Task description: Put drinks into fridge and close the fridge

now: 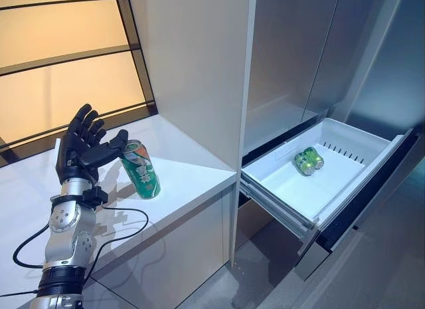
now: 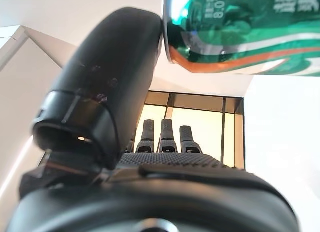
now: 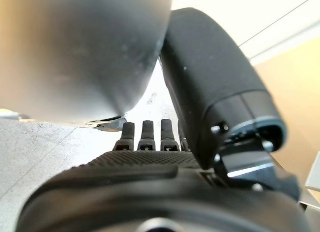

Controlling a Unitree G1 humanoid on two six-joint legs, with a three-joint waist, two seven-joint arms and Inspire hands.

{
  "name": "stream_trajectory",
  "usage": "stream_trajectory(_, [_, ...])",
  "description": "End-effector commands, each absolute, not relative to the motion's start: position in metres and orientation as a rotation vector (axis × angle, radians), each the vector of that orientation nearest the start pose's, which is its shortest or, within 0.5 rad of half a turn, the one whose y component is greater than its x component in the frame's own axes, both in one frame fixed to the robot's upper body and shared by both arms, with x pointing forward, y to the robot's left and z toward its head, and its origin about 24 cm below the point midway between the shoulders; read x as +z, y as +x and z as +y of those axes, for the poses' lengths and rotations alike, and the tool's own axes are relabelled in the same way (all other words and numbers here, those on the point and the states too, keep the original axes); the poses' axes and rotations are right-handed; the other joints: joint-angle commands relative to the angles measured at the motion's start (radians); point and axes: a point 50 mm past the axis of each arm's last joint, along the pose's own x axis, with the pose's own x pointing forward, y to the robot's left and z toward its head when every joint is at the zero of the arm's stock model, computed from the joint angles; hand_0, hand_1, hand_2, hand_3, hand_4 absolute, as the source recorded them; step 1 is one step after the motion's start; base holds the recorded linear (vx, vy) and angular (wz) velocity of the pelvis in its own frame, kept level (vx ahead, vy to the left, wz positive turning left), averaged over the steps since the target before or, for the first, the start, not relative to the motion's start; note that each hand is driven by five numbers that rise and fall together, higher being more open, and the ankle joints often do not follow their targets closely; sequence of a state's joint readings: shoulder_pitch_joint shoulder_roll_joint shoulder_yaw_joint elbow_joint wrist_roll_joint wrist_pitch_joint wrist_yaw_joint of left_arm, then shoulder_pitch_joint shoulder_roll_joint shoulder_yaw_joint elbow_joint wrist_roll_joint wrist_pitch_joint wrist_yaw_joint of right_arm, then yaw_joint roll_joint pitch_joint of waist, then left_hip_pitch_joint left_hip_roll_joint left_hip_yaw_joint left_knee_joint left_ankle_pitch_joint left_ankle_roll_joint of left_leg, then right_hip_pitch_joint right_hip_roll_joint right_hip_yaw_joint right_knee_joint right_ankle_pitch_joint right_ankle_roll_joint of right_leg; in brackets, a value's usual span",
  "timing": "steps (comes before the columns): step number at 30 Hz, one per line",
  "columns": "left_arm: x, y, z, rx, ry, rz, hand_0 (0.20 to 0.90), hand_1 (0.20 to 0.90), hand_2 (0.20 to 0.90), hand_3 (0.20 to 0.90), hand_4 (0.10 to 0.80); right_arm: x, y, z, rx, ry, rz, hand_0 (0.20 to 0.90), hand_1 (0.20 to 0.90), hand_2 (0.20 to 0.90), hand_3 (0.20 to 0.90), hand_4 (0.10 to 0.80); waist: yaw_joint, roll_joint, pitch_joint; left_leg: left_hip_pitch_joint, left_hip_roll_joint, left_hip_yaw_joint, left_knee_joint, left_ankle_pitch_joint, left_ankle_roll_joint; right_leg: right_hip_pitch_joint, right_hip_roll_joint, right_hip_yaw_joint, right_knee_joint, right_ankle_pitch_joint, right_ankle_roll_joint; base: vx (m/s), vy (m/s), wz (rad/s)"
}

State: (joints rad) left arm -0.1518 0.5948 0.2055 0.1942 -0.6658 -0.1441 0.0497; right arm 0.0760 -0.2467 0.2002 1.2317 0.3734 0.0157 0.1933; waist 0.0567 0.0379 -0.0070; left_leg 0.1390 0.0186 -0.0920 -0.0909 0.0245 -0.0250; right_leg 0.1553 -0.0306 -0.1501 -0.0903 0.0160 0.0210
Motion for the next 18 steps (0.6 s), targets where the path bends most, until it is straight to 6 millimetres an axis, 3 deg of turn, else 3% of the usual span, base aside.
stream_trajectory(1, [0.166,0.271,0.332,0.296,-0.050,-0.432,0.900,0.900,0.900,0.900,0.800,-0.167,0.075,-0.210,0.014,0.124,1.262,0.900,0.900,0.900,0.900,0.800,0.005,-0.017,-0.005,0.007,-0.055,0.048,0.004,-0.047,0.041,0.012,-0.029,0.026,0.012,-0.010,0.024,0.036,0.002,0.00])
stream_trajectory(12, [0.149,0.274,0.323,0.184,-0.078,-0.338,0.900,0.900,0.900,0.900,0.800,-0.167,0.077,-0.213,0.006,0.125,1.257,0.900,0.900,0.900,0.900,0.800,0.004,-0.013,0.004,0.012,-0.053,0.054,0.004,-0.046,0.041,0.015,-0.028,0.026,0.012,-0.009,0.025,0.003,0.000,0.00])
stream_trajectory(18, [0.157,0.270,0.332,0.205,-0.110,-0.400,0.900,0.900,0.900,0.900,0.800,-0.166,0.076,-0.217,0.003,0.121,1.260,0.900,0.900,0.900,0.900,0.800,0.001,-0.013,0.004,0.013,-0.054,0.058,0.004,-0.046,0.041,0.015,-0.028,0.030,0.012,-0.008,0.026,0.000,0.000,0.00])
